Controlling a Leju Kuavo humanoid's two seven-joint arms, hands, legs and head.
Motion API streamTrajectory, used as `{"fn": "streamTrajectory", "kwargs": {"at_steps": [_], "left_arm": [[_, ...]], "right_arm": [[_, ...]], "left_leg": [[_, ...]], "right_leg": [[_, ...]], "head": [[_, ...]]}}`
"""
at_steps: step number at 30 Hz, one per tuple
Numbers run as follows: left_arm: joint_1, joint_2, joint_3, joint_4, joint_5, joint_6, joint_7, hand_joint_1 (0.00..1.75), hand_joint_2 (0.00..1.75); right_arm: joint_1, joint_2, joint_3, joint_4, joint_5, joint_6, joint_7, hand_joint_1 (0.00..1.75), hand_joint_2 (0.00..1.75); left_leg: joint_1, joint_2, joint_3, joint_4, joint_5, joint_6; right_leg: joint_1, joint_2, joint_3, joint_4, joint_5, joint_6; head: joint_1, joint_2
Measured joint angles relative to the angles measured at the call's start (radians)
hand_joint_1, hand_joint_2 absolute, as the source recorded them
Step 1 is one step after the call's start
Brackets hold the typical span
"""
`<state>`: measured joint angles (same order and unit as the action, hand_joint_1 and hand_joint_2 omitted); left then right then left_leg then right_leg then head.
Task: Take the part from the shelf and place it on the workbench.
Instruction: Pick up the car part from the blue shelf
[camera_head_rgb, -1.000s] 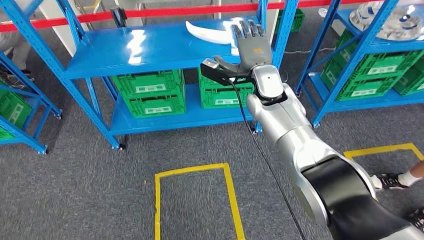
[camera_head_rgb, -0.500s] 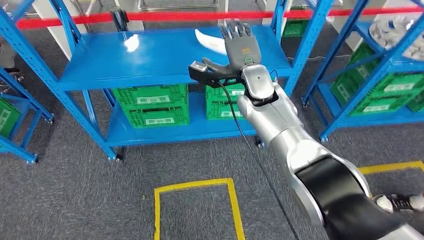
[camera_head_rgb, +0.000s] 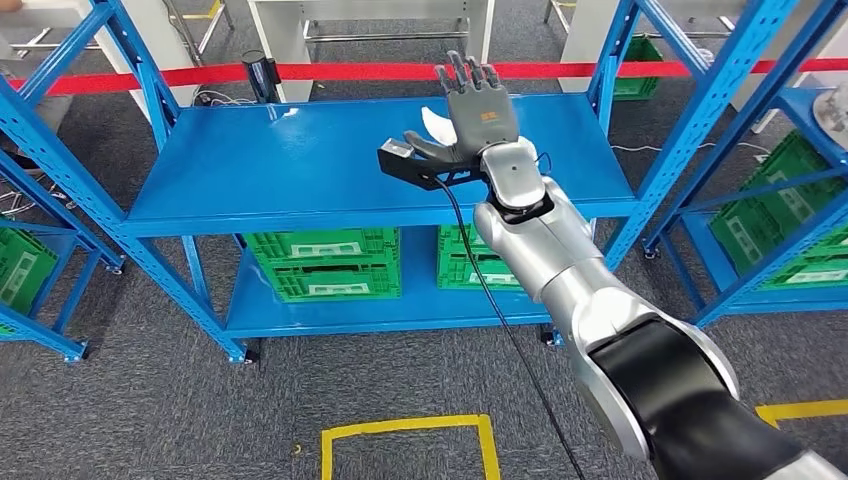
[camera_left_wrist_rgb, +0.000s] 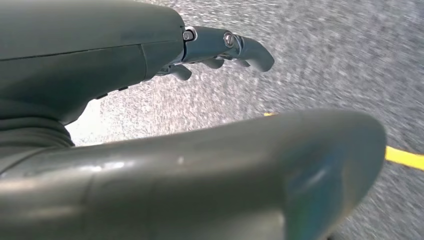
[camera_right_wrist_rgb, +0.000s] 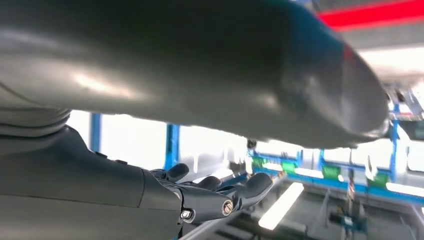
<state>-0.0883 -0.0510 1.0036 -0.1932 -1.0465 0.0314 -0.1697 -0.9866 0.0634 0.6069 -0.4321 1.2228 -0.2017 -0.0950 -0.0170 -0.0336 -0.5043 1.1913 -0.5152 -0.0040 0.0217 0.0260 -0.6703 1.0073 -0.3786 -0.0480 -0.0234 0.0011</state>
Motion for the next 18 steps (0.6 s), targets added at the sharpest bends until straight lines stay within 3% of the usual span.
{"fn": "streamTrajectory", "kwargs": {"at_steps": [1, 2, 3, 5, 6, 7, 8, 10, 11, 12, 14, 15, 16, 18], "left_arm": [[-0.003, 0.0, 0.0, 0.0, 0.0, 0.0, 0.0, 0.0, 0.0], [-0.004, -0.001, 0.001, 0.0, 0.0, 0.0, 0.0, 0.0, 0.0], [-0.002, 0.0, 0.002, 0.0, 0.0, 0.0, 0.0, 0.0, 0.0], [0.002, 0.0, 0.004, 0.0, 0.0, 0.0, 0.001, 0.0, 0.0], [0.004, 0.0, 0.005, 0.0, 0.0, 0.0, 0.001, 0.0, 0.0], [0.005, 0.0, 0.006, 0.0, 0.001, 0.0, 0.001, 0.0, 0.0], [0.008, 0.0, 0.007, 0.0, 0.001, 0.0, 0.001, 0.0, 0.0], [0.013, 0.0, 0.01, 0.001, 0.005, 0.0, 0.001, 0.0, 0.0], [0.014, 0.0, 0.012, 0.002, 0.007, 0.0, 0.002, 0.0, 0.0], [0.013, 0.0, 0.013, 0.002, 0.009, 0.0, 0.002, 0.0, 0.0], [0.005, -0.001, 0.014, 0.003, 0.012, 0.0, 0.002, 0.0, 0.0], [-0.001, -0.002, 0.014, 0.003, 0.013, 0.0, 0.001, 0.0, 0.0], [-0.005, -0.002, 0.014, 0.003, 0.015, 0.0, 0.001, 0.0, 0.0], [-0.007, -0.002, 0.016, 0.002, 0.017, 0.0, 0.001, 0.0, 0.0]], "right_arm": [[-0.002, 0.002, 0.0, 0.0, 0.0, -0.001, -0.001, 0.0, 0.0], [-0.001, 0.003, 0.001, 0.0, -0.001, -0.002, -0.001, 0.0, 0.0], [0.002, 0.004, 0.001, 0.0, -0.002, -0.002, -0.001, 0.0, 0.0], [0.005, 0.004, 0.001, 0.0, -0.003, -0.002, -0.001, 0.0, 0.0], [0.006, 0.005, 0.001, 0.0, -0.003, -0.002, -0.001, 0.0, 0.0], [0.007, 0.006, 0.002, 0.0, -0.003, -0.002, -0.001, 0.0, 0.0], [0.009, 0.007, 0.003, 0.0, -0.004, -0.001, -0.001, 0.0, 0.0], [0.012, 0.012, 0.008, 0.002, -0.005, 0.001, -0.001, 0.0, 0.0], [0.012, 0.015, 0.01, 0.003, -0.005, 0.0, -0.001, 0.0, 0.0], [0.011, 0.018, 0.012, 0.003, -0.006, -0.001, 0.0, 0.0, 0.0], [0.004, 0.022, 0.012, 0.001, -0.007, -0.007, 0.003, 0.0, 0.0], [0.0, 0.021, 0.012, 0.0, -0.009, -0.01, 0.005, 0.0, 0.0], [-0.001, 0.02, 0.014, -0.001, -0.011, -0.014, 0.006, 0.0, 0.0], [0.008, 0.01, 0.018, -0.001, -0.017, -0.02, 0.007, 0.0, 0.0]], "left_leg": [[0.002, 0.01, -0.054, 0.07, 0.008, -0.007], [0.005, 0.018, -0.103, 0.119, -0.011, -0.013], [0.008, 0.021, -0.146, 0.144, -0.055, -0.019], [0.015, 0.023, -0.209, 0.131, -0.154, -0.03], [0.018, 0.025, -0.228, 0.097, -0.174, -0.035], [0.022, 0.028, -0.238, 0.046, -0.149, -0.04], [0.027, 0.032, -0.243, -0.02, -0.068, -0.044], [0.034, 0.047, -0.243, -0.143, 0.131, -0.046], [0.036, 0.052, -0.24, -0.167, 0.196, -0.04], [0.034, 0.055, -0.236, -0.171, 0.212, -0.032], [0.035, 0.052, -0.219, -0.154, 0.195, -0.014], [0.037, 0.05, -0.211, -0.156, 0.186, -0.006], [0.039, 0.049, -0.205, -0.16, 0.177, 0.001], [0.038, 0.046, -0.201, -0.16, 0.164, 0.009]], "right_leg": [[-0.003, -0.001, 0.022, -0.003, -0.017, -0.004], [-0.005, -0.002, 0.045, -0.006, -0.036, -0.006], [-0.008, -0.003, 0.07, -0.009, -0.056, -0.005], [-0.018, -0.003, 0.126, -0.012, -0.099, 0.0], [-0.023, -0.004, 0.155, -0.012, -0.122, 0.004], [-0.029, -0.004, 0.184, -0.013, -0.145, 0.009], [-0.032, -0.004, 0.209, -0.013, -0.169, 0.015], [-0.032, 0.0, 0.251, -0.007, -0.214, 0.029], [-0.03, 0.003, 0.267, -0.006, -0.235, 0.038], [-0.029, 0.006, 0.285, -0.007, -0.252, 0.046], [-0.03, 0.0, 0.317, -0.018, -0.277, 0.061], [-0.031, -0.005, 0.315, -0.001, -0.289, 0.067], [-0.031, -0.011, 0.293, 0.04, -0.307, 0.072], [-0.032, -0.017, 0.195, 0.18, -0.352, 0.08]], "head": [[0.0, 0.0], [-0.001, 0.0], [0.0, 0.0], [0.0, 0.0], [0.0, 0.0], [0.0, 0.0], [-0.001, 0.0], [-0.004, 0.0], [-0.005, 0.0], [-0.005, 0.0], [-0.003, 0.0], [-0.001, 0.0], [0.0, 0.0], [0.002, 0.0]]}}
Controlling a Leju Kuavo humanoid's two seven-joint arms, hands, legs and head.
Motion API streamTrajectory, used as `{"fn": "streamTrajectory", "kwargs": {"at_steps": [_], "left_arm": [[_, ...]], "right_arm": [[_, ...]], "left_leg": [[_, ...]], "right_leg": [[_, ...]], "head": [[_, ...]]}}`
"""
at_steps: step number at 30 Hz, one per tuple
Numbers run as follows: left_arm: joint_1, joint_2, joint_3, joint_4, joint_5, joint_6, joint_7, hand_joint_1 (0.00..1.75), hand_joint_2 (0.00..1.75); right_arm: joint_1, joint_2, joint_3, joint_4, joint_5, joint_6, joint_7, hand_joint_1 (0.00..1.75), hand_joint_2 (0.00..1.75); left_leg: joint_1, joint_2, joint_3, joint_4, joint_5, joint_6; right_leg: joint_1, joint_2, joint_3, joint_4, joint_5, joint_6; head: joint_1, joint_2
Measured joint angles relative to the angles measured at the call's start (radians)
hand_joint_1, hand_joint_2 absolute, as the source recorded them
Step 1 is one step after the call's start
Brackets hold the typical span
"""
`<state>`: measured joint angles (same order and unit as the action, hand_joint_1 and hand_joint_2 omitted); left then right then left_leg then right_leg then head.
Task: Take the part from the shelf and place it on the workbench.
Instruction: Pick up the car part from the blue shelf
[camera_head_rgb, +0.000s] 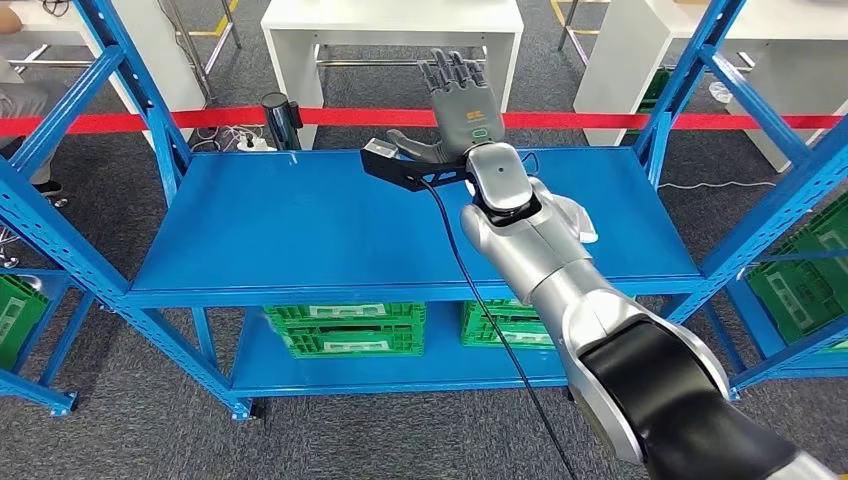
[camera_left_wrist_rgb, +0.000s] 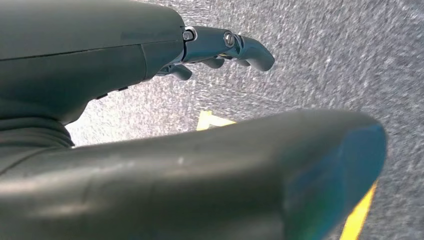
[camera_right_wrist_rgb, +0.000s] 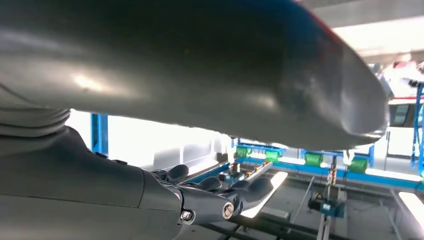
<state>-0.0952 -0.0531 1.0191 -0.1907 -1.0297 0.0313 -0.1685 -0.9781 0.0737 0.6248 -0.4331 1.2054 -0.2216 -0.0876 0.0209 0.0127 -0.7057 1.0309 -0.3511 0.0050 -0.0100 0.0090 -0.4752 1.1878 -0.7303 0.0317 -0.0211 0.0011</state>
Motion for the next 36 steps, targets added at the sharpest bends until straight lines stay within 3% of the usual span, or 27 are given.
{"fn": "streamTrajectory", "kwargs": {"at_steps": [1, 2, 3, 5, 7, 9, 12, 14, 16, 17, 18, 19, 21, 23, 26, 28, 29, 32, 33, 35, 36], "left_arm": [[0.002, 0.0, 0.002, 0.0, 0.0, 0.0, 0.0, 0.0, 0.0], [0.005, 0.0, 0.004, 0.0, 0.0, 0.0, 0.001, 0.0, 0.0], [0.009, 0.0, 0.006, 0.0, 0.0, 0.0, 0.002, 0.0, 0.0], [0.014, -0.001, 0.007, 0.0, -0.002, 0.0, 0.007, 0.0, 0.0], [0.014, -0.005, 0.008, 0.001, -0.003, 0.0, 0.013, 0.0, 0.0], [0.014, -0.008, 0.011, 0.001, -0.003, 0.0, 0.016, 0.0, 0.0], [0.017, -0.011, 0.015, 0.002, -0.003, 0.0, 0.017, 0.0, 0.0], [0.02, -0.014, 0.018, 0.002, -0.003, 0.0, 0.017, 0.0, 0.0], [0.023, -0.015, 0.022, 0.003, -0.003, 0.0, 0.017, 0.0, 0.0], [0.024, -0.014, 0.023, 0.003, -0.003, 0.0, 0.017, 0.0, 0.0], [0.025, -0.014, 0.024, 0.003, -0.004, 0.0, 0.017, 0.0, 0.0], [0.026, -0.015, 0.025, 0.003, -0.004, 0.0, 0.017, 0.0, 0.0], [0.027, -0.015, 0.028, 0.003, -0.004, 0.0, 0.016, 0.0, 0.0], [0.026, -0.015, 0.031, 0.004, -0.004, 0.0, 0.014, 0.0, 0.0], [0.026, -0.015, 0.033, 0.004, -0.008, 0.0, 0.015, 0.0, 0.0], [0.025, -0.015, 0.035, 0.004, -0.014, 0.0, 0.015, 0.0, 0.0], [0.025, -0.014, 0.035, 0.004, -0.017, 0.0, 0.015, 0.0, 0.0], [0.023, -0.014, 0.036, 0.004, -0.021, 0.0, 0.015, 0.0, 0.0], [0.023, -0.014, 0.036, 0.004, -0.021, 0.0, 0.015, 0.0, 0.0], [0.023, -0.014, 0.036, 0.004, -0.022, 0.0, 0.015, 0.0, 0.0], [0.023, -0.014, 0.036, 0.003, -0.022, 0.0, 0.014, 0.0, 0.0]], "right_arm": [[0.012, -0.009, 0.002, -0.001, -0.006, -0.002, 0.0, 0.0, 0.0], [0.026, -0.02, 0.003, -0.004, -0.013, -0.005, 0.0, 0.0, 0.0], [0.039, -0.031, 0.003, -0.007, -0.019, -0.007, 0.001, 0.0, 0.0], [0.059, -0.056, 0.004, -0.019, -0.033, -0.016, 0.002, 0.0, 0.87], [0.076, -0.079, 0.005, -0.037, -0.048, -0.022, 0.006, 0.0, 1.75], [0.103, -0.1, 0.008, -0.065, -0.068, -0.026, 0.012, 0.0, 1.75], [0.16, -0.143, 0.011, -0.129, -0.105, -0.035, 0.025, 0.0, 1.75], [0.207, -0.173, 0.012, -0.179, -0.125, -0.039, 0.041, 0.0, 1.75], [0.267, -0.204, 0.012, -0.239, -0.136, -0.04, 0.062, 0.0, 1.75], [0.303, -0.22, 0.012, -0.271, -0.138, -0.039, 0.074, 0.0, 1.75], [0.339, -0.237, 0.013, -0.304, -0.139, -0.038, 0.086, 0.0, 1.75], [0.376, -0.254, 0.013, -0.337, -0.139, -0.036, 0.096, 0.0, 1.75], [0.441, -0.286, 0.01, -0.402, -0.138, -0.028, 0.114, 0.0, 1.75], [0.496, -0.314, 0.003, -0.463, -0.135, -0.019, 0.126, 0.0, 1.75], [0.571, -0.349, -0.011, -0.534, -0.132, -0.007, 0.139, 0.0, 1.75], [0.609, -0.369, -0.023, -0.57, -0.132, 0.002, 0.147, 0.0, 1.75], [0.624, -0.378, -0.029, -0.584, -0.133, 0.007, 0.151, 0.0, 1.75], [0.663, -0.399, -0.048, -0.614, -0.132, 0.021, 0.162, 0.0, 1.75], [0.675, -0.404, -0.054, -0.619, -0.132, 0.024, 0.166, 0.0, 1.75], [0.695, -0.411, -0.064, -0.625, -0.13, 0.028, 0.174, 0.0, 1.75], [0.703, -0.415, -0.07, -0.627, -0.13, 0.03, 0.176, 0.0, 1.75]], "left_leg": [[-0.001, -0.002, 0.001, 0.001, -0.005, 0.002], [-0.002, -0.004, 0.002, 0.003, -0.01, 0.003], [-0.003, -0.007, 0.004, 0.006, -0.014, 0.003], [-0.007, -0.013, 0.013, 0.009, -0.022, 0.002], [-0.009, -0.015, 0.022, 0.008, -0.027, -0.004], [-0.007, -0.014, 0.026, 0.003, -0.025, -0.016], [-0.006, -0.013, 0.024, 0.009, -0.032, -0.033], [-0.005, -0.013, -0.01, 0.087, -0.08, -0.041], [-0.004, -0.012, -0.065, 0.215, -0.142, -0.049], [-0.003, -0.012, -0.083, 0.257, -0.155, -0.053], [-0.002, -0.012, -0.084, 0.265, -0.15, -0.055], [0.0, -0.012, -0.066, 0.233, -0.128, -0.057], [0.003, -0.014, 0.009, 0.104, -0.076, -0.06], [0.002, -0.018, 0.059, 0.02, -0.064, -0.049], [-0.002, -0.019, 0.069, 0.011, -0.081, -0.022], [-0.001, -0.019, 0.077, 0.009, -0.087, -0.009], [-0.002, -0.019, 0.081, 0.01, -0.091, -0.006], [-0.016, -0.02, 0.088, 0.02, -0.105, -0.001], [-0.02, -0.02, 0.089, 0.022, -0.109, 0.001], [-0.022, -0.019, 0.089, 0.025, -0.112, 0.003], [-0.022, -0.019, 0.089, 0.025, -0.112, 0.003]], "right_leg": [[0.0, 0.0, -0.052, 0.061, -0.01, 0.002], [0.0, 0.0, -0.092, 0.092, 0.0, 0.001], [0.001, 0.0, -0.114, 0.086, 0.032, -0.002], [0.006, -0.003, -0.105, -0.025, 0.136, -0.016], [0.014, -0.011, -0.08, -0.128, 0.197, -0.035], [0.02, -0.015, -0.075, -0.155, 0.2, -0.047], [0.015, -0.012, -0.063, -0.174, 0.215, -0.06], [0.008, -0.013, -0.052, -0.184, 0.226, -0.066], [0.007, -0.013, -0.05, -0.185, 0.225, -0.069], [0.006, -0.013, -0.048, -0.184, 0.222, -0.068], [0.005, -0.012, -0.046, -0.184, 0.219, -0.065], [0.002, -0.012, -0.042, -0.183, 0.215, -0.061], [-0.002, -0.011, -0.033, -0.178, 0.201, -0.049], [0.0, -0.009, -0.031, -0.173, 0.188, -0.035], [0.0, -0.008, -0.024, -0.178, 0.179, -0.019], [-0.001, -0.009, -0.035, -0.149, 0.159, -0.009], [-0.001, -0.01, -0.048, -0.13, 0.162, -0.013], [0.004, -0.008, -0.057, -0.14, 0.189, -0.066], [0.003, -0.007, -0.048, -0.156, 0.185, -0.064], [-0.001, -0.006, -0.04, -0.167, 0.186, -0.026], [-0.003, -0.006, -0.038, -0.17, 0.184, -0.013]], "head": [[0.0, 0.0], [0.0, 0.0], [0.0, 0.0], [0.0, 0.0], [-0.001, 0.0], [-0.002, 0.0], [-0.002, 0.0], [-0.002, 0.0], [-0.002, 0.0], [-0.002, 0.0], [-0.002, 0.0], [-0.002, 0.0], [-0.003, 0.0], [-0.003, 0.0], [-0.002, 0.0], [-0.002, 0.0], [-0.001, 0.0], [-0.001, 0.0], [-0.001, 0.0], [-0.001, 0.0], [-0.001, 0.0]]}}
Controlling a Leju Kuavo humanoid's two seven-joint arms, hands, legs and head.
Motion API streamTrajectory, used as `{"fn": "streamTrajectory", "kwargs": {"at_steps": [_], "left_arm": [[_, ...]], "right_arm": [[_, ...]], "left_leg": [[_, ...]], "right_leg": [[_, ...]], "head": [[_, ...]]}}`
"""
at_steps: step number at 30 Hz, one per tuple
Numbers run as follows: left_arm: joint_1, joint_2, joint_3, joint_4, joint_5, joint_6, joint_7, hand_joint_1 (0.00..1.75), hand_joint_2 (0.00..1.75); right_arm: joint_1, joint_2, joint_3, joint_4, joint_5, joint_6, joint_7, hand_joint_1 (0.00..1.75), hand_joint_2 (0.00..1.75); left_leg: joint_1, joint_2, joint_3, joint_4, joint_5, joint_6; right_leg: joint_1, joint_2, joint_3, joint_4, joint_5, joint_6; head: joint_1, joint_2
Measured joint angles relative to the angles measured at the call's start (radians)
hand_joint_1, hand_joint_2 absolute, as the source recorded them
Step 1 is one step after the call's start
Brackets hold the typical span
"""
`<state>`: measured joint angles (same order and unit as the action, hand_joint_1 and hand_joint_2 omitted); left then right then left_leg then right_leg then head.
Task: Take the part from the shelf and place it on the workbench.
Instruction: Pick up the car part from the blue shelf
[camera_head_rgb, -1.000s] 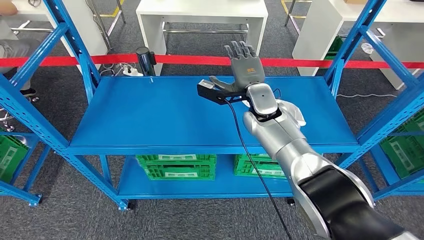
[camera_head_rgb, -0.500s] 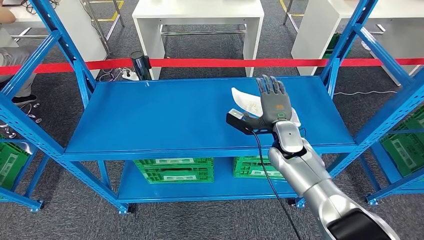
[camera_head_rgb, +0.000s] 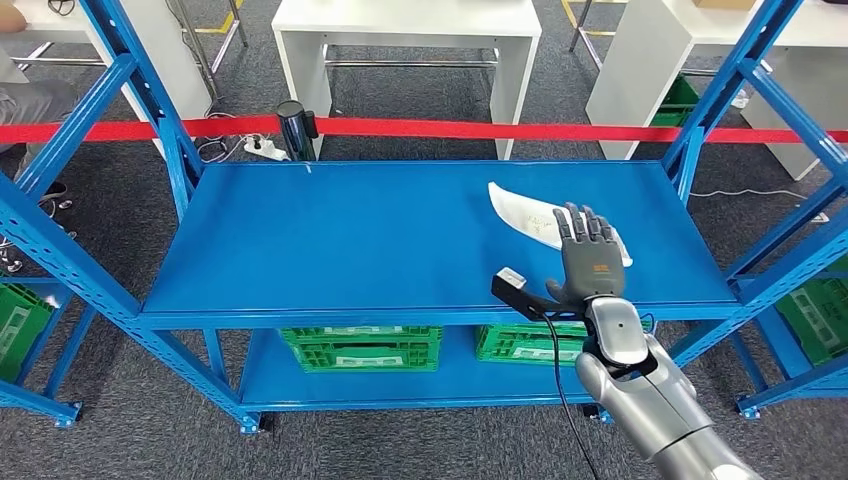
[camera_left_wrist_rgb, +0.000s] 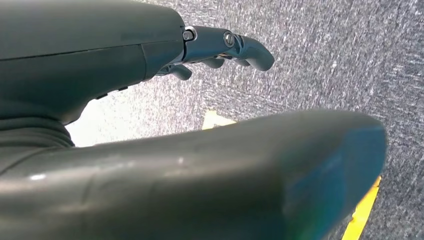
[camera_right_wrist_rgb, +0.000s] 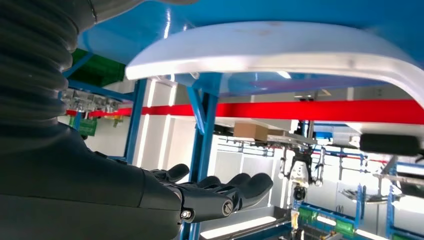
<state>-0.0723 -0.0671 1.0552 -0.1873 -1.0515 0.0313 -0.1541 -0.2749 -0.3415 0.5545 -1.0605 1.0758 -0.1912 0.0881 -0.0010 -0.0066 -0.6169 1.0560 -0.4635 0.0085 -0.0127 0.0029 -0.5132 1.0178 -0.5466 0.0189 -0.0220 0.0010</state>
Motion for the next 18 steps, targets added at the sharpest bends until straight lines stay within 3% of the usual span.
{"fn": "streamTrajectory", "kwargs": {"at_steps": [7, 11, 18], "left_arm": [[0.0, -0.002, 0.0, 0.0, -0.002, 0.0, -0.002, 0.0, 0.0], [0.0, -0.002, 0.0, 0.0, -0.006, 0.0, -0.002, 0.0, 0.0], [0.001, -0.004, 0.0, 0.0, -0.012, 0.0, -0.003, 0.0, 0.0]], "right_arm": [[0.052, -0.028, -0.048, -0.035, 0.021, 0.005, 0.024, 0.0, 1.75], [0.085, -0.041, -0.085, -0.066, 0.037, 0.013, 0.041, 0.0, 0.0], [0.122, -0.051, -0.136, -0.103, 0.054, 0.011, 0.051, 0.0, 0.0]], "left_leg": [[0.001, 0.0, 0.003, -0.004, 0.0, 0.0], [0.001, 0.0, 0.006, -0.007, 0.001, -0.001], [0.001, 0.0, 0.009, -0.01, 0.002, -0.003]], "right_leg": [[0.0, 0.0, 0.002, -0.003, 0.001, 0.001], [0.001, 0.0, 0.003, -0.004, 0.001, 0.001], [0.001, 0.0, 0.004, -0.004, 0.001, 0.0]], "head": [[0.0, 0.0], [0.0, 0.0], [0.0, 0.0]]}}
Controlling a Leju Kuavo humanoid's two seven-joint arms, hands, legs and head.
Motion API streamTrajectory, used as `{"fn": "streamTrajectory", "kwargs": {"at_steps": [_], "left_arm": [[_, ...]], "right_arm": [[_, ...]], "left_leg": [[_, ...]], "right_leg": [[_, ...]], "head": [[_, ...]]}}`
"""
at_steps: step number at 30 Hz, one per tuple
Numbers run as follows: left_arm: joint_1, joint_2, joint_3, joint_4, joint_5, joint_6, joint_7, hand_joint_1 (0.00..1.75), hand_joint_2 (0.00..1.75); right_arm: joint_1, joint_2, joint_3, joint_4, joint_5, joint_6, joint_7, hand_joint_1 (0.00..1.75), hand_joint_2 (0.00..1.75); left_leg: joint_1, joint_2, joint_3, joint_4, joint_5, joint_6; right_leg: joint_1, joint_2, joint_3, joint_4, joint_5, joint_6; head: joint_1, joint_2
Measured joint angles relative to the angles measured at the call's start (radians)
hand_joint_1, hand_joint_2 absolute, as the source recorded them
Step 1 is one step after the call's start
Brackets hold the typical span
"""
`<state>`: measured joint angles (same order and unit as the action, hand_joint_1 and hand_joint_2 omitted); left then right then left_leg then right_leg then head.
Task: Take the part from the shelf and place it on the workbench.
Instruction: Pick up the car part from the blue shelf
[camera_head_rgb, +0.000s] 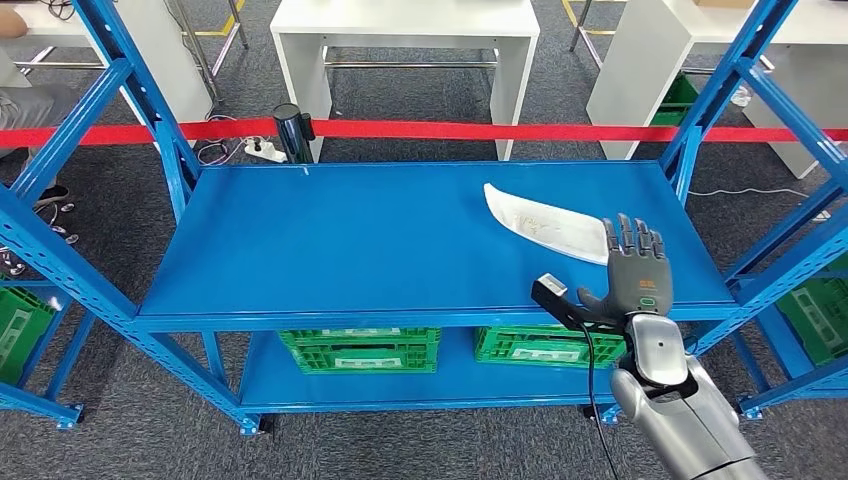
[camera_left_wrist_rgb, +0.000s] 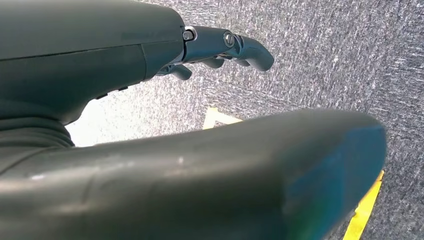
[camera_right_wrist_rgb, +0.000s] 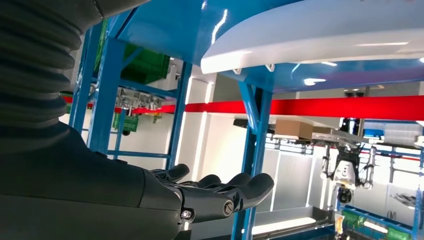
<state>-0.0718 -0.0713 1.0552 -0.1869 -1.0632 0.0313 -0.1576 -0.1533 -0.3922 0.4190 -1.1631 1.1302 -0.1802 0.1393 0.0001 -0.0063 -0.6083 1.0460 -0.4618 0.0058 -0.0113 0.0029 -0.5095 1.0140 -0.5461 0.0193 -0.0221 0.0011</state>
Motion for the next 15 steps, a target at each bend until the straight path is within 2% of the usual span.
{"fn": "streamTrajectory", "kwargs": {"at_steps": [9, 15], "left_arm": [[-0.002, -0.004, 0.0, 0.0, 0.001, 0.0, -0.001, 0.0, 0.0], [-0.002, -0.004, 0.002, 0.0, 0.011, 0.0, -0.013, 0.0, 0.0]], "right_arm": [[0.011, -0.002, -0.026, -0.012, 0.018, -0.008, -0.009, 0.0, 0.0], [0.005, 0.008, -0.037, -0.014, 0.043, -0.003, -0.033, 0.0, 0.0]], "left_leg": [[-0.001, 0.0, 0.003, -0.002, 0.0, -0.002], [-0.008, 0.0, 0.0, -0.004, -0.006, 0.007]], "right_leg": [[-0.001, 0.0, 0.002, -0.001, 0.0, 0.0], [-0.006, 0.0, 0.005, -0.002, 0.004, 0.006]], "head": [[0.0, 0.0], [0.0, 0.0]]}}
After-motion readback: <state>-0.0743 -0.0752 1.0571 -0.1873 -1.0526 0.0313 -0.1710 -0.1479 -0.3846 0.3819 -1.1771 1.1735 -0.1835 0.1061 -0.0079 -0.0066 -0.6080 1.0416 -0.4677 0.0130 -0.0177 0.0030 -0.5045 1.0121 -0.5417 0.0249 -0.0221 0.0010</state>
